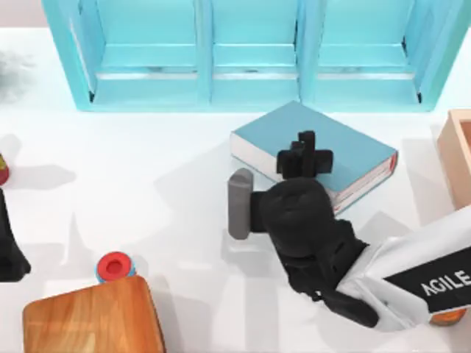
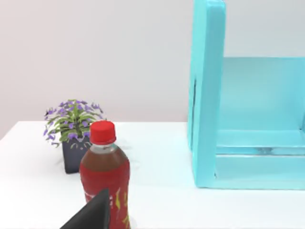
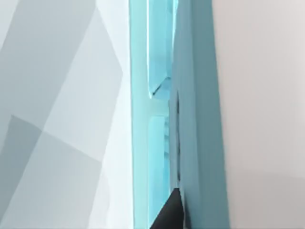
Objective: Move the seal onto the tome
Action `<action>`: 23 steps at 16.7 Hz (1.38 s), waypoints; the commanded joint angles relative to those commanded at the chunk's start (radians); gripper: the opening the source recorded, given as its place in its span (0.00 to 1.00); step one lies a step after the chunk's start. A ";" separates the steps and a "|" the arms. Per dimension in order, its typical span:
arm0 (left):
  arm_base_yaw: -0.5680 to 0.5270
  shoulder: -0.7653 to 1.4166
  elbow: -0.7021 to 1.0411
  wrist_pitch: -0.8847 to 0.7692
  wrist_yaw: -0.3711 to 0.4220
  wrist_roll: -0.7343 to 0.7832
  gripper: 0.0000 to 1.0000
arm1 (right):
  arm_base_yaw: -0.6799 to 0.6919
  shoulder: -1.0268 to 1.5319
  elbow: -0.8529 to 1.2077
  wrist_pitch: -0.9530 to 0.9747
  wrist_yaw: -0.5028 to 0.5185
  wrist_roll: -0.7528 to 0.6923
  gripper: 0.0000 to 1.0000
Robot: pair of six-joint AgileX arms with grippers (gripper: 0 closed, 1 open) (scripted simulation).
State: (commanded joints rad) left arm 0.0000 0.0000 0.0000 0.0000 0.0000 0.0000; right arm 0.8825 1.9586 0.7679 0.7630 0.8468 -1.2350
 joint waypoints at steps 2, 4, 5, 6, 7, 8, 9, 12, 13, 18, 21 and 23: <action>0.000 0.000 0.000 0.000 0.000 0.000 1.00 | 0.000 0.000 0.000 0.000 0.000 0.000 0.45; 0.000 0.000 0.000 0.000 0.000 0.000 1.00 | 0.000 0.000 0.000 0.000 0.000 0.000 0.60; 0.000 0.000 0.000 0.000 0.000 0.000 1.00 | 0.000 0.000 0.000 0.000 0.000 0.000 0.68; 0.000 0.000 0.000 0.000 0.000 0.000 1.00 | 0.000 0.000 0.000 0.000 0.000 0.000 0.75; 0.000 0.000 0.000 0.000 0.000 0.000 1.00 | 0.000 0.000 0.000 0.000 0.000 0.000 0.83; 0.000 0.000 0.000 0.000 0.000 0.000 1.00 | 0.000 0.000 0.000 0.000 0.000 0.000 0.90; 0.000 0.000 0.000 0.000 0.000 0.000 1.00 | 0.000 0.000 0.000 0.000 0.000 0.000 0.98; 0.000 0.000 0.000 0.000 0.000 0.000 1.00 | 0.000 0.000 0.000 0.000 0.000 0.000 1.00; 0.000 0.000 0.000 0.000 0.000 0.000 1.00 | 0.000 0.000 0.000 0.000 0.000 0.000 1.00; 0.000 0.000 0.000 0.000 0.000 0.000 1.00 | 0.001 0.001 -0.001 0.000 0.000 0.001 1.00; 0.000 0.000 0.000 0.000 0.000 0.000 1.00 | 0.033 -0.013 -0.020 -0.039 0.031 0.035 1.00; 0.000 0.000 0.000 0.000 0.000 0.000 1.00 | 0.095 -0.041 -0.047 -0.117 0.088 0.098 1.00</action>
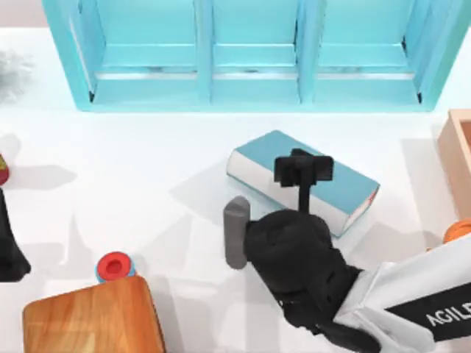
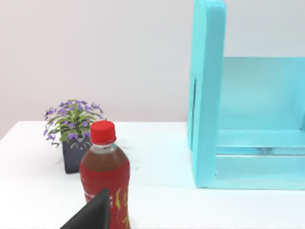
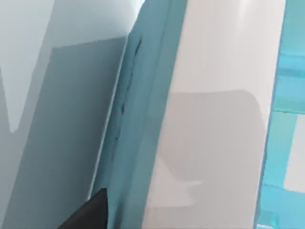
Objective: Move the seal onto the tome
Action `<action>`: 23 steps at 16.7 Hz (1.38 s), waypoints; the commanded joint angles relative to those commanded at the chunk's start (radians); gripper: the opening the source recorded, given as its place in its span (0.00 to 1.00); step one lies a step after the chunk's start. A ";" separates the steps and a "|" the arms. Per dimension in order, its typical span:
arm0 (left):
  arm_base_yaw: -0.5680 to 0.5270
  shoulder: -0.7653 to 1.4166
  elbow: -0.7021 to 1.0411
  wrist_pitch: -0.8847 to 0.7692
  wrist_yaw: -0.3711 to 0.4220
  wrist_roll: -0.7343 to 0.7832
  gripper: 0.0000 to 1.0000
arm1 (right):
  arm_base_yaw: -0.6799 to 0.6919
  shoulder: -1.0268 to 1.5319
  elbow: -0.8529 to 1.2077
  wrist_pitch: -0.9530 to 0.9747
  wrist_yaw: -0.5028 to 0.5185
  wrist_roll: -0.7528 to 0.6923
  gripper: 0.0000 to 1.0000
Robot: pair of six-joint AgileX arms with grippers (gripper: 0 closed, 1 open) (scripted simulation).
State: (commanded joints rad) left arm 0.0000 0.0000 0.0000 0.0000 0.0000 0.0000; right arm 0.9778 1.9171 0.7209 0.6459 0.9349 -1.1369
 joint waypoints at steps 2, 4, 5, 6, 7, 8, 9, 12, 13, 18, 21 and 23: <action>0.000 0.000 0.000 0.000 0.000 0.000 1.00 | 0.084 -0.044 -0.030 -0.118 0.071 0.099 1.00; 0.000 0.000 0.000 0.000 0.000 0.000 1.00 | 0.178 -0.101 -0.060 -0.253 0.143 0.224 1.00; 0.000 0.000 0.000 0.000 0.000 0.000 1.00 | 0.224 -0.131 -0.073 -0.314 0.177 0.285 1.00; 0.000 0.000 0.000 0.000 0.000 0.000 1.00 | 0.267 -0.160 -0.086 -0.365 0.207 0.337 1.00; 0.000 0.000 0.000 0.000 0.000 0.000 1.00 | 0.305 -0.185 -0.097 -0.406 0.234 0.378 1.00; 0.000 0.000 0.000 0.000 0.000 0.000 1.00 | 0.334 -0.205 -0.105 -0.436 0.256 0.409 1.00; 0.000 0.000 0.000 0.000 0.000 0.000 1.00 | 0.354 -0.218 -0.111 -0.455 0.272 0.429 1.00; 0.000 0.000 0.000 0.000 0.000 0.000 1.00 | 0.364 -0.225 -0.113 -0.465 0.280 0.439 1.00; 0.000 0.000 0.000 0.000 0.000 0.000 1.00 | 0.364 -0.225 -0.113 -0.465 0.280 0.439 1.00; 0.000 0.000 0.000 0.000 0.000 0.000 1.00 | 0.295 -0.204 -0.048 -0.520 0.222 0.468 1.00; 0.000 0.000 0.000 0.000 0.000 0.000 1.00 | 0.142 -0.176 0.081 -0.660 0.099 0.531 1.00; 0.000 0.000 0.000 0.000 0.000 0.000 1.00 | 0.003 -0.160 0.192 -0.792 -0.009 0.583 1.00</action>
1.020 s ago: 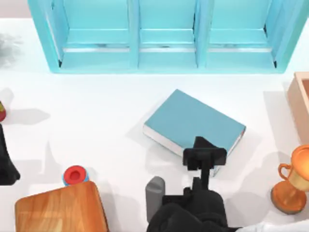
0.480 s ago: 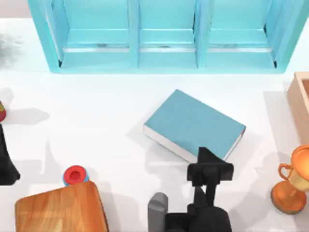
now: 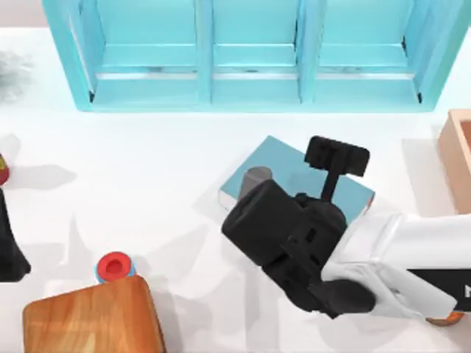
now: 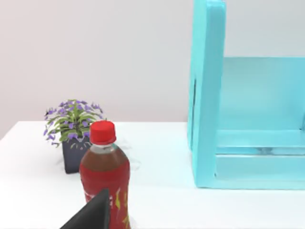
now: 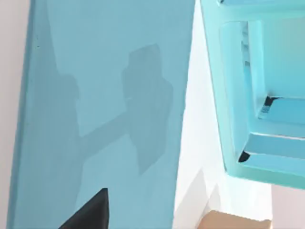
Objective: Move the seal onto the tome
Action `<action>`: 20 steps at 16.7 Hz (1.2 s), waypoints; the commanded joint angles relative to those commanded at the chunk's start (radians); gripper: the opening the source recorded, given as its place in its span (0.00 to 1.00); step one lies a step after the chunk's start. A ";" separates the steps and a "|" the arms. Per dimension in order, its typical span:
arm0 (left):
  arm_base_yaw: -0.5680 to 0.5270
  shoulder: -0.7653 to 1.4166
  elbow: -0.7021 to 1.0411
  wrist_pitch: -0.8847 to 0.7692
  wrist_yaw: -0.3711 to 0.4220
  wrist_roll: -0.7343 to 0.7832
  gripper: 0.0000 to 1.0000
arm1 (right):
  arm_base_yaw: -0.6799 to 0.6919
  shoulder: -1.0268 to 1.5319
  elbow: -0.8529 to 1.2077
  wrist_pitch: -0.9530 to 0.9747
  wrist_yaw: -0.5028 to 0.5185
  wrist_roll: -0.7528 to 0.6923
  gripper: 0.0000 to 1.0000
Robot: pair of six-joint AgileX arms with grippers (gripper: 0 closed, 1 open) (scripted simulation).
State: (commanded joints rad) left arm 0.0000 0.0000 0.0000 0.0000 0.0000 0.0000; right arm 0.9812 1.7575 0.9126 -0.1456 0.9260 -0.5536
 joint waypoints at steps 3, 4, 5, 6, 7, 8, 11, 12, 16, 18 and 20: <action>0.000 0.000 0.000 0.000 0.000 0.000 1.00 | -0.247 0.026 0.178 -0.236 -0.184 0.079 1.00; 0.000 0.000 0.000 0.000 0.000 0.000 1.00 | -0.337 0.035 0.235 -0.321 -0.249 0.104 1.00; 0.000 0.000 0.000 0.000 0.000 0.000 1.00 | -0.429 0.044 0.291 -0.409 -0.313 0.127 1.00; 0.000 0.000 0.000 0.000 0.000 0.000 1.00 | -0.522 0.053 0.346 -0.497 -0.377 0.148 1.00; 0.000 0.000 0.000 0.000 0.000 0.000 1.00 | -0.616 0.061 0.399 -0.584 -0.441 0.168 1.00; 0.000 0.000 0.000 0.000 0.000 0.000 1.00 | -0.708 0.068 0.450 -0.669 -0.504 0.186 1.00; 0.000 0.000 0.000 0.000 0.000 0.000 1.00 | -0.959 0.084 0.583 -0.901 -0.679 0.228 1.00; 0.000 0.000 0.000 0.000 0.000 0.000 1.00 | -1.031 0.088 0.617 -0.968 -0.730 0.239 1.00; 0.000 0.000 0.000 0.000 0.000 0.000 1.00 | -1.231 0.093 0.704 -1.164 -0.889 0.268 1.00; 0.000 0.000 0.000 0.000 0.000 0.000 1.00 | -1.270 0.094 0.721 -1.204 -0.924 0.274 1.00; 0.000 0.000 0.000 0.000 0.000 0.000 1.00 | -1.275 0.095 0.722 -1.209 -0.928 0.274 1.00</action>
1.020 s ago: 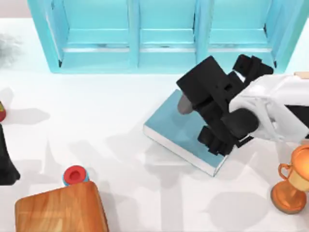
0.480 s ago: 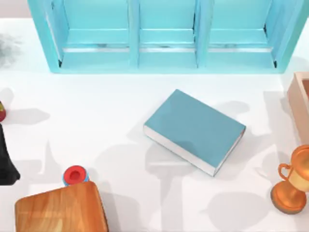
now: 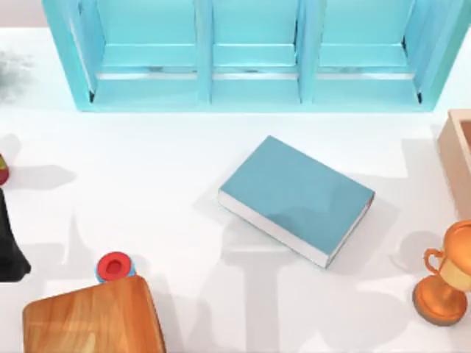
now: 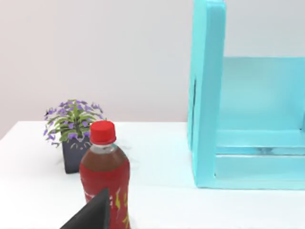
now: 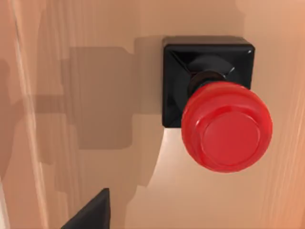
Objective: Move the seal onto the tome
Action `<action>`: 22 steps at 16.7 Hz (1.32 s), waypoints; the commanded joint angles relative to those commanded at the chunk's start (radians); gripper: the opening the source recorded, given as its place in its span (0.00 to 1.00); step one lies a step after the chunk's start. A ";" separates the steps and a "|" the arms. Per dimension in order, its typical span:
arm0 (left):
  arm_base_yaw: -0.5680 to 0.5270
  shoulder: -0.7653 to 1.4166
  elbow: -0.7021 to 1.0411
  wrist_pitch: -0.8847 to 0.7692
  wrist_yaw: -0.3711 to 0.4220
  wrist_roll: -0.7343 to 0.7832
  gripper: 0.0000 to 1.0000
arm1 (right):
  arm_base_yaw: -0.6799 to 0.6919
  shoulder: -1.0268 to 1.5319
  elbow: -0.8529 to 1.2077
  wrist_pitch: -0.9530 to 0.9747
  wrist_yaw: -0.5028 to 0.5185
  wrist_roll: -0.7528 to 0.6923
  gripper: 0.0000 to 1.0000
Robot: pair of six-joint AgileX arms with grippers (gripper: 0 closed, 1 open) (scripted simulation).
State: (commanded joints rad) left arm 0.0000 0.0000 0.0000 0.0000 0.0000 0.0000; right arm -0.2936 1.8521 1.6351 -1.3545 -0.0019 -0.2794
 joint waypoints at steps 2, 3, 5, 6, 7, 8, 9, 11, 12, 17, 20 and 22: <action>0.000 0.000 0.000 0.000 0.000 0.000 1.00 | 0.000 0.000 0.000 0.000 0.000 0.000 1.00; 0.000 0.000 0.000 0.000 0.000 0.000 1.00 | 0.004 -0.004 -0.003 0.002 0.002 -0.001 1.00; 0.000 0.000 0.000 0.000 0.000 0.000 1.00 | 0.003 -0.001 -0.019 0.018 0.001 0.000 1.00; 0.000 0.000 0.000 0.000 0.000 0.000 1.00 | 0.002 0.003 -0.041 0.041 0.000 0.002 1.00; 0.000 0.000 0.000 0.000 0.000 0.000 1.00 | 0.002 0.008 -0.070 0.075 0.000 0.003 1.00; 0.000 0.000 0.000 0.000 0.000 0.000 1.00 | 0.002 0.015 -0.104 0.117 0.000 0.003 1.00; 0.000 0.000 0.000 0.000 0.000 0.000 1.00 | 0.003 0.023 -0.141 0.165 0.000 0.004 1.00; 0.000 0.000 0.000 0.000 0.000 0.000 1.00 | 0.004 0.040 -0.219 0.267 0.000 0.004 1.00; 0.000 0.000 0.000 0.000 0.000 0.000 1.00 | 0.004 0.048 -0.254 0.311 0.000 0.005 1.00; 0.000 0.000 0.000 0.000 0.000 0.000 1.00 | 0.004 0.064 -0.318 0.382 0.000 0.005 1.00; 0.000 0.000 0.000 0.000 0.000 0.000 1.00 | 0.004 0.064 -0.318 0.382 0.000 0.005 0.92; 0.000 0.000 0.000 0.000 0.000 0.000 1.00 | 0.004 0.064 -0.318 0.382 0.000 0.005 0.77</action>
State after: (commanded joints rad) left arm 0.0000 0.0000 0.0000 0.0000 0.0000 0.0000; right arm -0.2894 1.9163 1.3171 -0.9724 -0.0016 -0.2741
